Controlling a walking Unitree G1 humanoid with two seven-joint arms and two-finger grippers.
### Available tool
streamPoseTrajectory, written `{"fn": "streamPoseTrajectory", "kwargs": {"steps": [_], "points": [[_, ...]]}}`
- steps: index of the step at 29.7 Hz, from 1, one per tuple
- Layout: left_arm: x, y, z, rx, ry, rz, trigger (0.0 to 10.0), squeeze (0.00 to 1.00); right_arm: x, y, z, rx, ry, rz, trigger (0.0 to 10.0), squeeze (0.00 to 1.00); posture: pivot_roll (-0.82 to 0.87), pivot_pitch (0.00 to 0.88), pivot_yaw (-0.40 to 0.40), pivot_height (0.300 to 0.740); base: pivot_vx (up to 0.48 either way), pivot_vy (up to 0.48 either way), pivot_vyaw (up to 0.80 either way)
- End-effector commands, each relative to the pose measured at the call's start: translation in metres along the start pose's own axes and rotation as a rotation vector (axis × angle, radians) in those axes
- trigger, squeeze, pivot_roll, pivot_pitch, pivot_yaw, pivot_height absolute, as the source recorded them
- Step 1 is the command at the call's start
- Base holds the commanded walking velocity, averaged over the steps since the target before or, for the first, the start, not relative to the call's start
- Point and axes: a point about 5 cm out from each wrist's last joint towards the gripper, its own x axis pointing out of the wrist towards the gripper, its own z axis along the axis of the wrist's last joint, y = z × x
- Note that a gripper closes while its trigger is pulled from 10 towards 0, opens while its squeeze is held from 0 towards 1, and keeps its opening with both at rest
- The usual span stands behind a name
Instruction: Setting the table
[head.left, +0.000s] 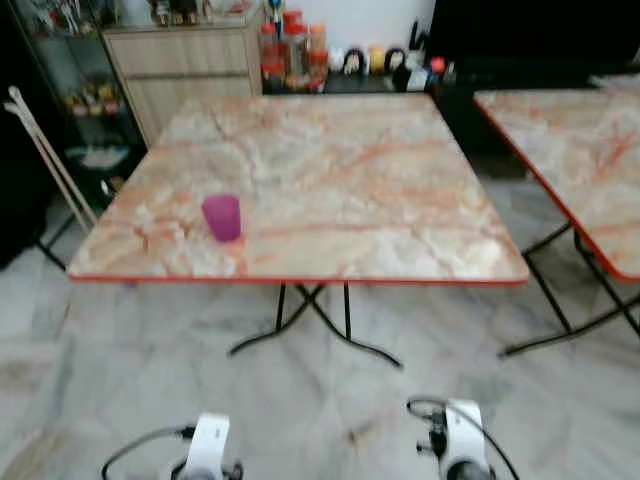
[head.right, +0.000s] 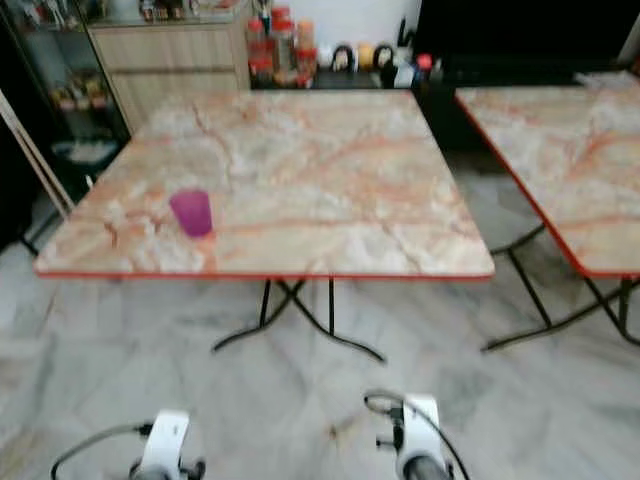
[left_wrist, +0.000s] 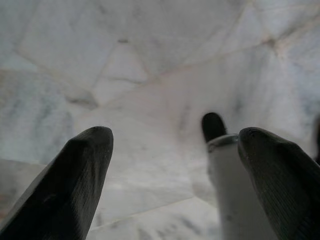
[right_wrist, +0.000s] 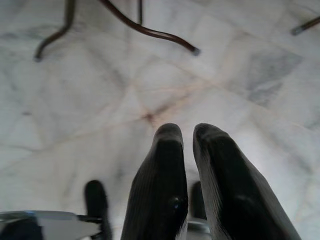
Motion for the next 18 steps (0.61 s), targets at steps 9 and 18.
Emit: {"fn": "streamPoseTrajectory", "kwargs": {"steps": [9, 18], "points": [[0.0004, -0.0022, 0.0013, -0.010, 0.004, 0.000, 10.0, 0.00, -0.0005, -0.0070, 0.0006, 0.014, -0.002, -0.024, 10.0, 0.00, -0.03, 0.000, 0.030, 0.740, 0.000, 0.357, 0.00], [0.0003, -0.0004, 0.0014, 0.020, 0.001, 0.002, 10.0, 0.00, -0.0005, -0.0046, -0.0006, 0.006, 0.004, -0.017, 10.0, 0.00, -0.02, 0.000, 0.030, 0.740, 0.000, 0.193, 0.00]]}}
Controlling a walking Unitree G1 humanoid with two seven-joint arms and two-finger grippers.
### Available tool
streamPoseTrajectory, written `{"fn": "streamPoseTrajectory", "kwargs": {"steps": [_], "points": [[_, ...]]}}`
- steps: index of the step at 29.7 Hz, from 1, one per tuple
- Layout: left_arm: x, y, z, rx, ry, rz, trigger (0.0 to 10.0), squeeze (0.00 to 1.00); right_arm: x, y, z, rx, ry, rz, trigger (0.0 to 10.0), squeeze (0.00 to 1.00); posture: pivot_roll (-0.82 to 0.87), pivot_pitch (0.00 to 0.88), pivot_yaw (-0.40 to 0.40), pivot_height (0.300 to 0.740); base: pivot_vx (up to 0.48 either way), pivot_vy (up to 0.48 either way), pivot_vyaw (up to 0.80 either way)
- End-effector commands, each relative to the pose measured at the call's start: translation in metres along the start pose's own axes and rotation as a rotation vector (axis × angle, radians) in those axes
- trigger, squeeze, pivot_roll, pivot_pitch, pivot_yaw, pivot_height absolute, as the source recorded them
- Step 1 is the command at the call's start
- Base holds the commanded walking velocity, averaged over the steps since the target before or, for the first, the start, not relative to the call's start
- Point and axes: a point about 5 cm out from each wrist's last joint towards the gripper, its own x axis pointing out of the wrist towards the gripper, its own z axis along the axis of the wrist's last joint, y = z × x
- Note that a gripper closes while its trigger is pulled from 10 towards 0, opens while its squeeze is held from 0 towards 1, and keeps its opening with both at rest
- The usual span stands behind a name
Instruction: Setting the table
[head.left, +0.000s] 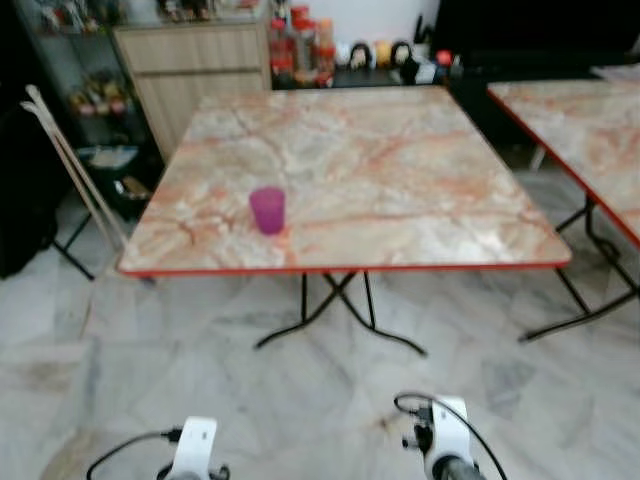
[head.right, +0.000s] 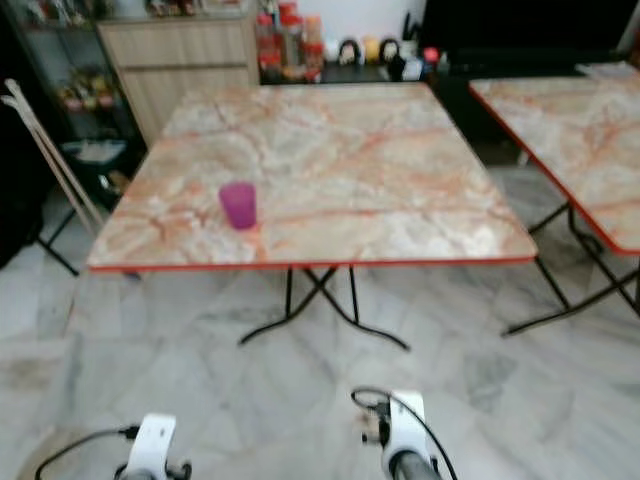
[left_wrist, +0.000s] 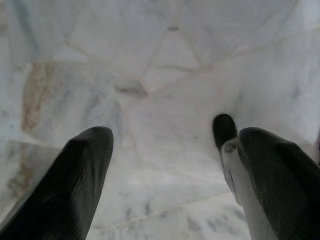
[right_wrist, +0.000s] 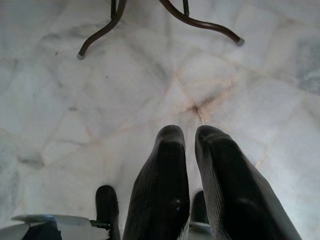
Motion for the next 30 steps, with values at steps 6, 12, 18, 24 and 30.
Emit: {"fn": "streamPoseTrajectory", "kwargs": {"steps": [6, 12, 18, 24, 30], "points": [[0.000, -0.004, 0.003, -0.011, -0.040, -0.006, 10.0, 0.00, 0.000, -0.004, 0.002, -0.003, -0.008, -0.010, 10.0, 0.00, -0.02, 0.000, 0.035, 0.740, 0.000, 0.000, 0.00], [-0.001, -0.002, -0.003, -0.004, -0.027, 0.008, 10.0, 0.00, 0.000, -0.002, 0.002, -0.014, -0.005, 0.000, 10.0, 0.00, -0.01, 0.000, 0.030, 0.740, 0.000, 0.000, 0.00], [0.000, 0.000, 0.003, -0.010, -0.049, 0.021, 10.0, 0.00, 0.000, -0.004, 0.002, -0.010, -0.008, -0.006, 10.0, 0.00, -0.02, 0.000, 0.026, 0.740, 0.000, 0.000, 0.00], [0.001, -0.001, 0.010, -0.027, -0.064, 0.015, 10.0, 0.00, 0.000, -0.005, 0.004, -0.001, -0.011, -0.014, 10.0, 0.00, -0.01, 0.000, 0.025, 0.740, 0.000, 0.000, 0.00], [0.000, 0.001, 0.007, -0.044, -0.046, 0.034, 10.0, 0.00, 0.001, -0.003, 0.008, -0.032, -0.035, -0.013, 10.0, 0.00, -0.02, 0.000, 0.026, 0.740, 0.000, 0.000, 0.09]]}}
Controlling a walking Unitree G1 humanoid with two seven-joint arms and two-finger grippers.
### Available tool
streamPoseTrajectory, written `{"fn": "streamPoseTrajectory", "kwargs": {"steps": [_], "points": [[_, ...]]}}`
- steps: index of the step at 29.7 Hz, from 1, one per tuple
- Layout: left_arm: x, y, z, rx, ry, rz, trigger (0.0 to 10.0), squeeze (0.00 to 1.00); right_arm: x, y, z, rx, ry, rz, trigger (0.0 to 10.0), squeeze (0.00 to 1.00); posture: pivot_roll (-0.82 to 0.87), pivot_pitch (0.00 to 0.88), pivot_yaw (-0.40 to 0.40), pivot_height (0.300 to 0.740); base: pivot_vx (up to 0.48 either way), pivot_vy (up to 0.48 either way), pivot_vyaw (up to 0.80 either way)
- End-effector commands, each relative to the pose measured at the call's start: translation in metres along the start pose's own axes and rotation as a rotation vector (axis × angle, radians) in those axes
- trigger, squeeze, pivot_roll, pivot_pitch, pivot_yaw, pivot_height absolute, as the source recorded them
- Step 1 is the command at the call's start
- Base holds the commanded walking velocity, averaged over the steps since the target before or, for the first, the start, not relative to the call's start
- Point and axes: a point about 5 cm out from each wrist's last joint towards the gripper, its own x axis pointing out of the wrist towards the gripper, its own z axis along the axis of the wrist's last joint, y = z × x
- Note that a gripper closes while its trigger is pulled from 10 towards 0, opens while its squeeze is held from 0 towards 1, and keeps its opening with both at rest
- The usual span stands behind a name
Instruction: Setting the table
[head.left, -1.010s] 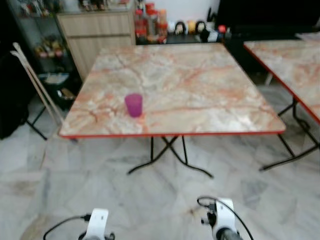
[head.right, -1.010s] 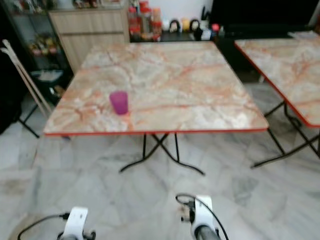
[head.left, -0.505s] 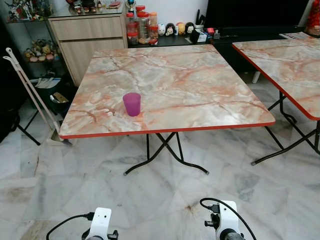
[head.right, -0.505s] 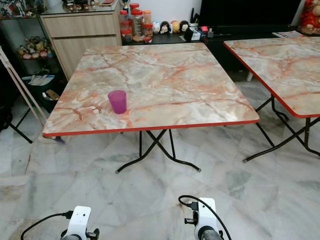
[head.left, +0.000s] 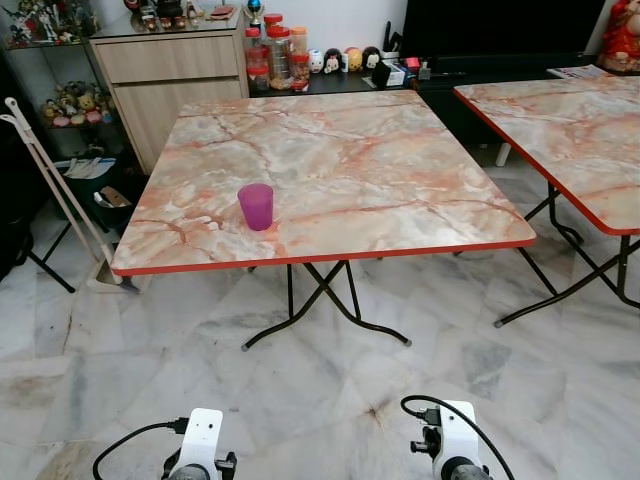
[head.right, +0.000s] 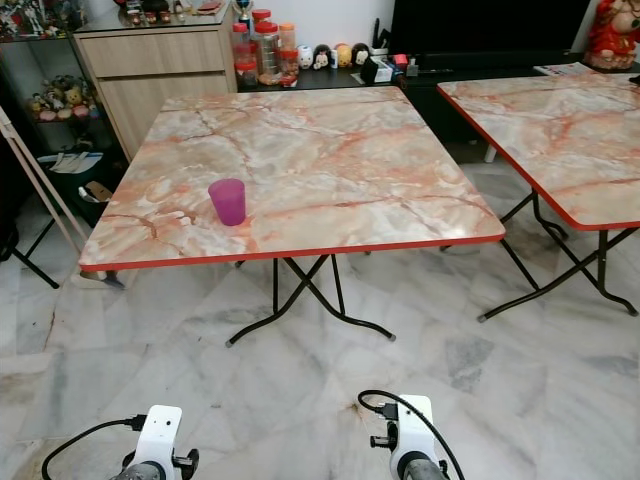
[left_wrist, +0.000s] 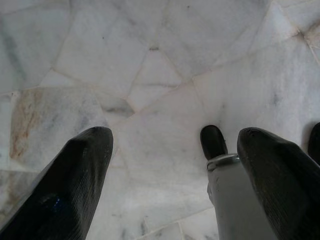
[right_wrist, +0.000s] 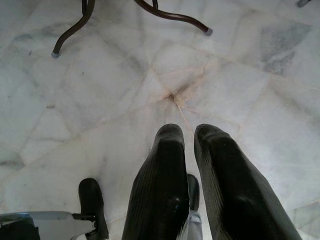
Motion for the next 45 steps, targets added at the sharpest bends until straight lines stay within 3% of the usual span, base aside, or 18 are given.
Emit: {"fn": "streamPoseTrajectory", "kwargs": {"steps": [1, 6, 28, 33, 45], "points": [[0.000, 0.006, -0.002, -0.028, 0.013, 0.026, 10.0, 0.00, 0.001, 0.001, 0.007, -0.011, -0.032, 0.000, 10.0, 0.00, -0.02, 0.000, 0.025, 0.740, 0.000, 0.000, 0.80], [-0.002, 0.010, -0.009, -0.033, 0.038, 0.040, 10.0, 0.00, 0.001, 0.000, 0.006, 0.031, -0.021, -0.008, 10.0, 0.00, -0.02, 0.000, 0.023, 0.740, 0.000, 0.000, 0.42], [-0.002, 0.008, -0.010, -0.031, 0.043, 0.030, 10.0, 0.00, 0.001, -0.001, 0.002, 0.032, -0.008, -0.008, 10.0, 0.00, -0.02, 0.000, 0.025, 0.740, 0.000, 0.000, 0.00], [-0.002, 0.008, -0.012, -0.035, 0.045, 0.033, 10.0, 0.00, 0.000, 0.001, 0.001, -0.003, -0.006, 0.011, 10.0, 0.00, -0.01, 0.000, 0.024, 0.740, 0.000, 0.000, 0.48], [-0.002, 0.009, -0.013, -0.019, 0.049, 0.029, 10.0, 0.00, 0.001, 0.001, 0.002, 0.020, -0.004, 0.007, 10.0, 0.00, -0.01, 0.000, 0.025, 0.740, 0.255, 0.000, 0.13]]}}
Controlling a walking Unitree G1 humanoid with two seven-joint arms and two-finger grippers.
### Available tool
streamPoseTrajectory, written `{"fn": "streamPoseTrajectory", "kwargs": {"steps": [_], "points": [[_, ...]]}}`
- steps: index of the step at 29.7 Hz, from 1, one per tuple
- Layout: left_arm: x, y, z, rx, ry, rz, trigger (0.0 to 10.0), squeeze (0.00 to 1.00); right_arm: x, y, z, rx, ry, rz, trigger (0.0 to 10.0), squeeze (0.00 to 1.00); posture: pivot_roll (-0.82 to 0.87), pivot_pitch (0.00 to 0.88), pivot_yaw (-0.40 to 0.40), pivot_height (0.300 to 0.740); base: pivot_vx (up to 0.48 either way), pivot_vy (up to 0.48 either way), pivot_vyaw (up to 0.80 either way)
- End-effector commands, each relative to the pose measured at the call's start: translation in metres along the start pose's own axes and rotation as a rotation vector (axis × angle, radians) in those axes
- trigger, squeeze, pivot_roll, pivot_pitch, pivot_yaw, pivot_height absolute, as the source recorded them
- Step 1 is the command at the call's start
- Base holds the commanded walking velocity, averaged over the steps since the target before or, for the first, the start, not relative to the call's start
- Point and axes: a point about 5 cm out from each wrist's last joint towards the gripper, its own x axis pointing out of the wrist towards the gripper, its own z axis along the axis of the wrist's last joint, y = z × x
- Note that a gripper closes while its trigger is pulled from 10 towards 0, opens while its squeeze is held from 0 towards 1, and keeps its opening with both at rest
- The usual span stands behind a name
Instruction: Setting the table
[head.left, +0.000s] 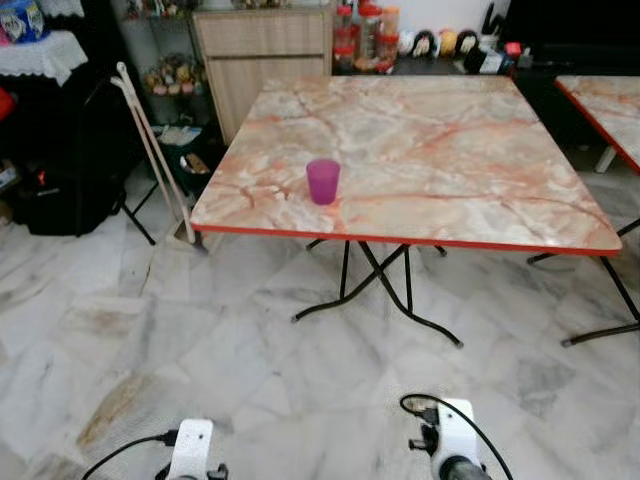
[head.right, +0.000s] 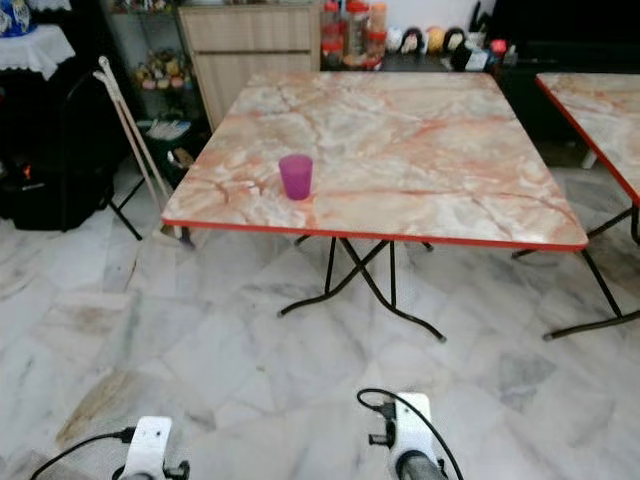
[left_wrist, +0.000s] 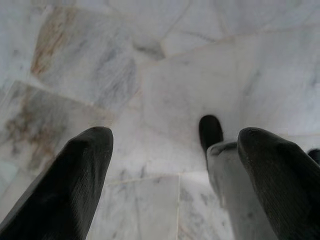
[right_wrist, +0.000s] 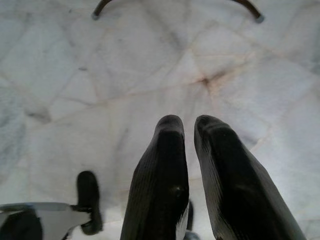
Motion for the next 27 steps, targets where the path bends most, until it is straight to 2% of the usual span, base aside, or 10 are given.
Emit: {"fn": "streamPoseTrajectory", "kwargs": {"steps": [1, 11, 15, 27], "points": [[-0.0005, 0.0036, -0.0034, 0.014, 0.011, 0.005, 10.0, 0.00, 0.0011, 0.0046, 0.0024, 0.009, -0.006, 0.011, 10.0, 0.00, -0.01, 0.000, 0.025, 0.740, 0.262, 0.000, 0.00], [-0.0004, -0.0002, -0.0027, 0.009, 0.009, -0.002, 10.0, 0.00, 0.0012, 0.0050, 0.0025, -0.034, -0.001, 0.021, 10.0, 0.00, -0.01, 0.000, 0.014, 0.740, 0.270, 0.000, 0.00], [-0.0007, -0.0006, -0.0042, 0.006, 0.013, -0.002, 10.0, 0.00, 0.0007, 0.0041, 0.0005, -0.005, 0.006, 0.010, 10.0, 0.00, -0.01, 0.000, 0.013, 0.740, 0.277, 0.000, 0.00], [-0.0006, -0.0013, -0.0041, 0.004, 0.014, -0.006, 10.0, 0.00, 0.0007, 0.0033, 0.0001, -0.001, 0.009, 0.001, 10.0, 0.00, -0.01, 0.000, 0.016, 0.740, 0.276, 0.000, 0.00]]}}
